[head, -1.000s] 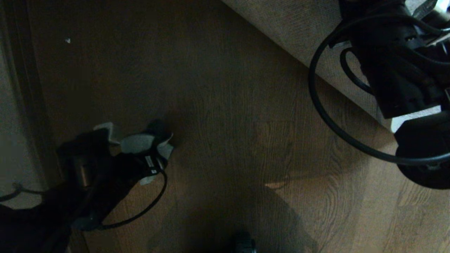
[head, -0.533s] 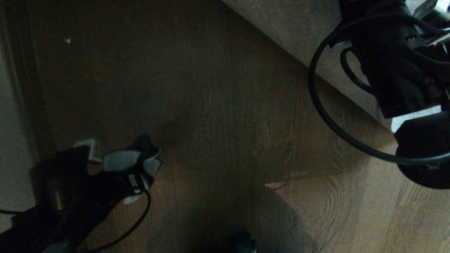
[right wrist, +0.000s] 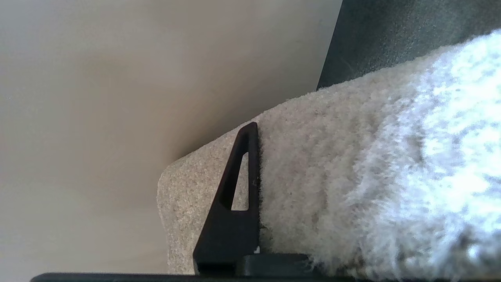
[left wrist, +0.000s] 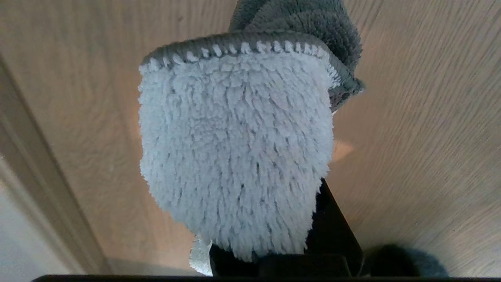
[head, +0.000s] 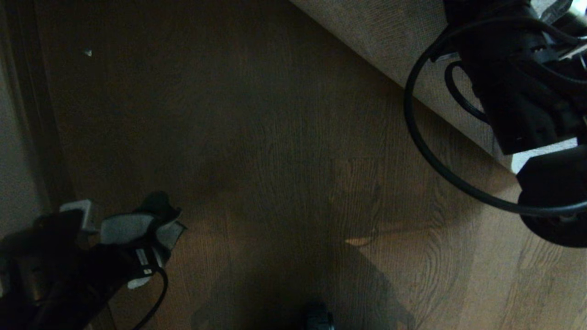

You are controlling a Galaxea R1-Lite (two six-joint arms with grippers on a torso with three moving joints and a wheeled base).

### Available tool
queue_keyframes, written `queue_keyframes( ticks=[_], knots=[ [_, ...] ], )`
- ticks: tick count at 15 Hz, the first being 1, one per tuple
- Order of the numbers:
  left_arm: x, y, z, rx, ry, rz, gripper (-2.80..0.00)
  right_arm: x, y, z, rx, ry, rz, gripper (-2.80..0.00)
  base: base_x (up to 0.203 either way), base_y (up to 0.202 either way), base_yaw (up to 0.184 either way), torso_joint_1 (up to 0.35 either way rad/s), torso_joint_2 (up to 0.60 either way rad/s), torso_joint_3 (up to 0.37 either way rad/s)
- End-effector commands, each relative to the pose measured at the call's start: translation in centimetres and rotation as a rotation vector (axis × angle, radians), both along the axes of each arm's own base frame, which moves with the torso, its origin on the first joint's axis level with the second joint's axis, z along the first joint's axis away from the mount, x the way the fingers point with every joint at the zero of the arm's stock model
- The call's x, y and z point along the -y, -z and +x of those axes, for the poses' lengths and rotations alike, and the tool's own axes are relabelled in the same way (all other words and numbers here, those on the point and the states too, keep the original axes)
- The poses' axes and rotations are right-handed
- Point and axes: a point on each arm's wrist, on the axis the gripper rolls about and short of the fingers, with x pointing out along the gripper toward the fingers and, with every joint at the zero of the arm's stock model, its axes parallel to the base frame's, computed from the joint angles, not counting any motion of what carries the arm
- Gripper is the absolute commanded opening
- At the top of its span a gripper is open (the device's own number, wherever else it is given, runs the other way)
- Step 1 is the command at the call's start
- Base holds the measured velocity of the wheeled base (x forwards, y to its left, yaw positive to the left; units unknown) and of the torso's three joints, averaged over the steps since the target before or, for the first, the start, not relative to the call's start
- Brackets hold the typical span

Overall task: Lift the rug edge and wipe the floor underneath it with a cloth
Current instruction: Lay down the carpet

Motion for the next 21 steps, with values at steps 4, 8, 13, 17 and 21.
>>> queue_keyframes(
  ticks=[4,8,13,17,21],
  knots=[
    [-2.1,0.7,-2.9,-0.012,-0.061,0.048,-2.8,0.2,-0.2,-0.3,0.033,-0.006,0.032,-2.8,0.0,0.0,0.0,0.0,0.0,0.0],
    [-3.1,0.4,-3.2,0.004,-0.123,0.056,-2.8,0.2,-0.2,-0.3,0.033,-0.006,0.032,-2.8,0.0,0.0,0.0,0.0,0.0,0.0],
    [-3.2,0.2,-4.1,-0.005,-0.115,0.08,-2.8,0.1,0.0,-0.2,0.026,-0.006,0.026,-2.8,0.0,0.0,0.0,0.0,0.0,0.0],
    [-3.7,0.2,-4.1,-0.01,-0.152,0.089,-2.8,0.2,0.3,-0.2,0.018,-0.004,0.021,-2.8,0.0,0.0,0.0,0.0,0.0,0.0],
    [-4.6,0.4,-4.4,-0.043,-0.228,0.133,-2.8,0.1,0.4,-0.1,0.016,-0.006,0.02,-2.8,0.0,0.0,0.0,0.0,0.0,0.0]
  ],
)
